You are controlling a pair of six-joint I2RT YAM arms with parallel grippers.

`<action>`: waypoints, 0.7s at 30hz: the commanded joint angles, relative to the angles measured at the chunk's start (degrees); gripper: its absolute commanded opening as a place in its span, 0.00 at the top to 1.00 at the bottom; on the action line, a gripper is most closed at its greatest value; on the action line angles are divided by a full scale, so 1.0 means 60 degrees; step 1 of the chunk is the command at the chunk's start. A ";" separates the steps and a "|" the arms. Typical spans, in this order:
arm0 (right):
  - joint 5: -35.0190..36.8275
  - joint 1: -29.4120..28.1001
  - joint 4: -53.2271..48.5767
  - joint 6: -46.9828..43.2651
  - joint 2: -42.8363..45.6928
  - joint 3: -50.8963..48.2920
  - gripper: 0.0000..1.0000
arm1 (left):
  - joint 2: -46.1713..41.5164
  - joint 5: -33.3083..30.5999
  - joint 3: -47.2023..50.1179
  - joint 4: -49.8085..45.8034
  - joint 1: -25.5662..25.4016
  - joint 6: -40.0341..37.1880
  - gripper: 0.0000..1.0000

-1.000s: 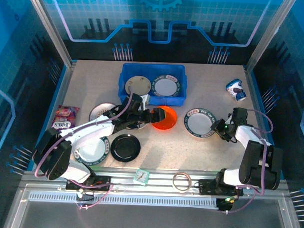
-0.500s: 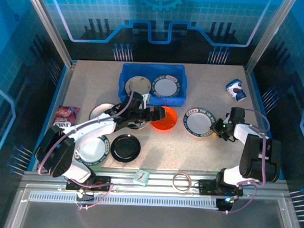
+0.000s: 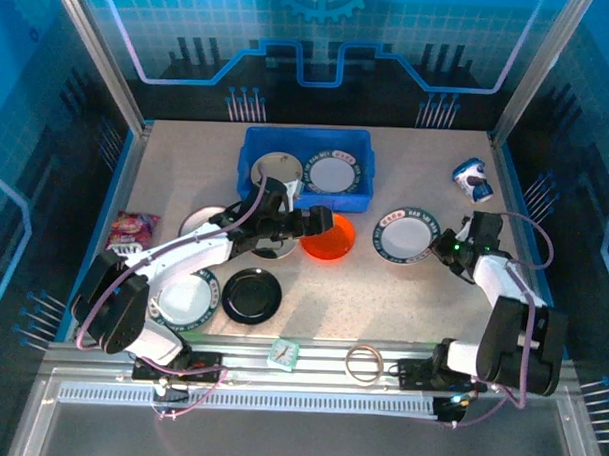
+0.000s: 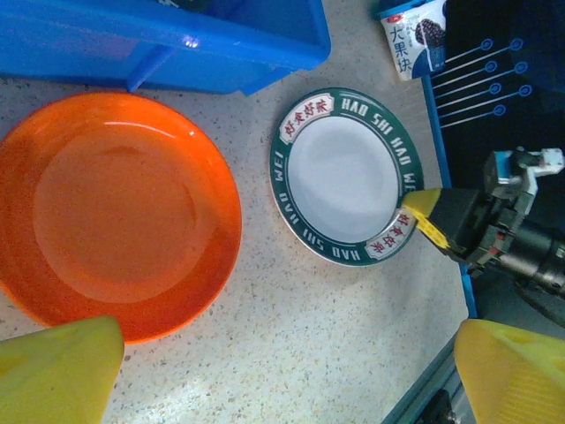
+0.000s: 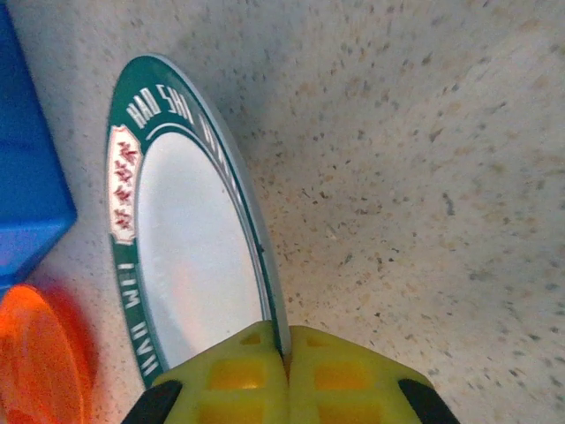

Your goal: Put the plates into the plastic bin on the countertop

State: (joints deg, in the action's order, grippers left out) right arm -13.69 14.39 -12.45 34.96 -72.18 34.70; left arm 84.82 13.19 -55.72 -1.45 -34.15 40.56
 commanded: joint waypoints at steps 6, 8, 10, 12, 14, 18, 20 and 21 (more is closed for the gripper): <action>-0.0278 0.0153 -0.1944 0.0179 0.2791 0.0384 1.00 | -0.0385 0.0275 -0.0152 -0.0348 0.0467 0.0080 0.04; -0.0483 0.0133 -0.2524 0.0184 0.3419 0.0633 1.00 | -0.0521 0.0274 -0.0020 -0.0297 0.0611 0.0173 0.04; -0.0817 0.0113 -0.2963 0.0183 0.3865 0.0858 1.00 | -0.0640 0.0319 0.0162 -0.0130 0.0750 0.0269 0.05; -0.1203 -0.0027 -0.3373 0.0186 0.4120 0.1122 1.00 | -0.0648 0.0343 0.0269 -0.0005 0.0846 0.0352 0.06; -0.1735 -0.0223 -0.3530 0.0299 0.4274 0.1262 1.00 | -0.0578 0.0415 0.0285 0.0118 0.0923 0.0442 0.06; -0.2524 -0.0990 -0.3318 0.0792 0.4278 0.1378 1.00 | -0.0243 0.0698 0.0237 0.0580 0.1001 0.0795 0.13; -0.2792 -0.1500 -0.3071 0.1041 0.4135 0.1418 1.00 | -0.0053 0.0908 0.0162 0.0915 0.1005 0.0993 0.15; -0.2905 -0.1823 -0.2809 0.1258 0.4019 0.1435 1.00 | 0.0044 0.0995 0.0095 0.1027 0.1005 0.1058 0.17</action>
State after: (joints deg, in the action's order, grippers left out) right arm -24.77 7.27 -31.09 38.65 -47.20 41.36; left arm 83.26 15.94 -54.87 0.89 -28.60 44.62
